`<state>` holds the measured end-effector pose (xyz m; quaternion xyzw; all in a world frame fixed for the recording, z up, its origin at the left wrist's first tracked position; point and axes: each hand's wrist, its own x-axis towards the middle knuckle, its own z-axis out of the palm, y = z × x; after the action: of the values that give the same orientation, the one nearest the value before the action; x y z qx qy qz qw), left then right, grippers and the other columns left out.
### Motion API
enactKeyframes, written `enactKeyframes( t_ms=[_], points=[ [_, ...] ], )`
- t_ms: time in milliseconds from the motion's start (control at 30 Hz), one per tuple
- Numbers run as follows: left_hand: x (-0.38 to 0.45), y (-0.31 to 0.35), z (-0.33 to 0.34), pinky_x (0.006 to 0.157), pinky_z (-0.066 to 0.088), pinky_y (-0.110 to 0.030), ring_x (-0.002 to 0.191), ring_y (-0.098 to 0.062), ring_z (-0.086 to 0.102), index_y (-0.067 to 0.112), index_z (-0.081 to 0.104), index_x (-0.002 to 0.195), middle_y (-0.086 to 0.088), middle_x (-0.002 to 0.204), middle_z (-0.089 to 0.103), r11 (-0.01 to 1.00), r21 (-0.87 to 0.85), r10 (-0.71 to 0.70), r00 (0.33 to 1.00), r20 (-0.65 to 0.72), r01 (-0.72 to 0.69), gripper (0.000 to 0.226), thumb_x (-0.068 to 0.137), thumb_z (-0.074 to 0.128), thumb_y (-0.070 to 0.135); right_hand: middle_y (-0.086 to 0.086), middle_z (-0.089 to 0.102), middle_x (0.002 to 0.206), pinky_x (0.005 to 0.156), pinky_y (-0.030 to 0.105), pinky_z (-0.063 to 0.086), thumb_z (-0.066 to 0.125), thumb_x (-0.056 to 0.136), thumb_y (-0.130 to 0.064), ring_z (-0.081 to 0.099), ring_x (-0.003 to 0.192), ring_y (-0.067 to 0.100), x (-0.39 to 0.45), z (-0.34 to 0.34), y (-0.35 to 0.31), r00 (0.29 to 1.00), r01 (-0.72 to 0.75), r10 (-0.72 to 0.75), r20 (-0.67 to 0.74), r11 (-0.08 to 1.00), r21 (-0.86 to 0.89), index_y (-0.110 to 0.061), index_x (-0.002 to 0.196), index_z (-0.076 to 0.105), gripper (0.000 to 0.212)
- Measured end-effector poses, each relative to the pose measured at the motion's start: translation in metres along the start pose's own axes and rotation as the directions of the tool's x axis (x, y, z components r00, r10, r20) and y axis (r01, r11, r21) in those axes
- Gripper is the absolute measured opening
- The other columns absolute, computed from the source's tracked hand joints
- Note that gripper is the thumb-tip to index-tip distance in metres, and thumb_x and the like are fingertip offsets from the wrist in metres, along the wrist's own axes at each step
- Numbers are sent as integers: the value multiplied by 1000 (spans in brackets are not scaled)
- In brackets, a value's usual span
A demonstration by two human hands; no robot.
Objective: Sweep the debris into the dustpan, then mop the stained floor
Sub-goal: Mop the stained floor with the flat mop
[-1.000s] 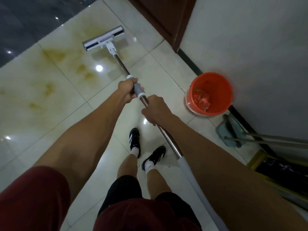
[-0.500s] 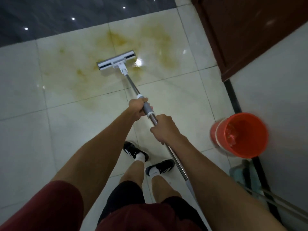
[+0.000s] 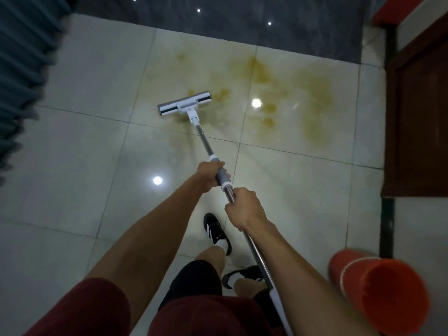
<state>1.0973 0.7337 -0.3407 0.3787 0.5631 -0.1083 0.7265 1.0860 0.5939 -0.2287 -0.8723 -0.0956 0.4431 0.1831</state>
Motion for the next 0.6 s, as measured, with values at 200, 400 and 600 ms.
enactKeyframes(
  t_ms=[200, 400, 600],
  points=[
    [30, 31, -45, 76, 57, -45, 73, -28, 63, 3, 56, 89, -16, 87, 61, 998, -62, -38, 996, -87, 33, 13, 100, 57, 7, 7, 61, 96, 53, 27, 41, 56, 87, -11, 58, 73, 24, 41, 12, -49, 995, 62, -51, 90, 990, -123, -11, 107, 61, 21],
    [65, 75, -58, 84, 56, -48, 71, -29, 63, 2, 56, 88, -17, 87, 61, 992, -114, -65, 985, -158, 47, 12, 99, 58, 5, 5, 54, 89, 61, 29, 44, 55, 88, -10, 54, 74, 25, 90, -2, -93, 987, 120, -91, 136, 966, -229, -11, 108, 60, 20],
    [100, 149, -59, 75, 59, -45, 69, -29, 62, -1, 55, 96, -18, 85, 60, 986, -163, -71, 977, -201, 38, 6, 99, 57, 3, 6, 54, 95, 59, 28, 42, 56, 90, -10, 56, 75, 24, 156, -28, -143, 977, 173, -134, 163, 952, -252, -10, 114, 59, 24]
  ],
)
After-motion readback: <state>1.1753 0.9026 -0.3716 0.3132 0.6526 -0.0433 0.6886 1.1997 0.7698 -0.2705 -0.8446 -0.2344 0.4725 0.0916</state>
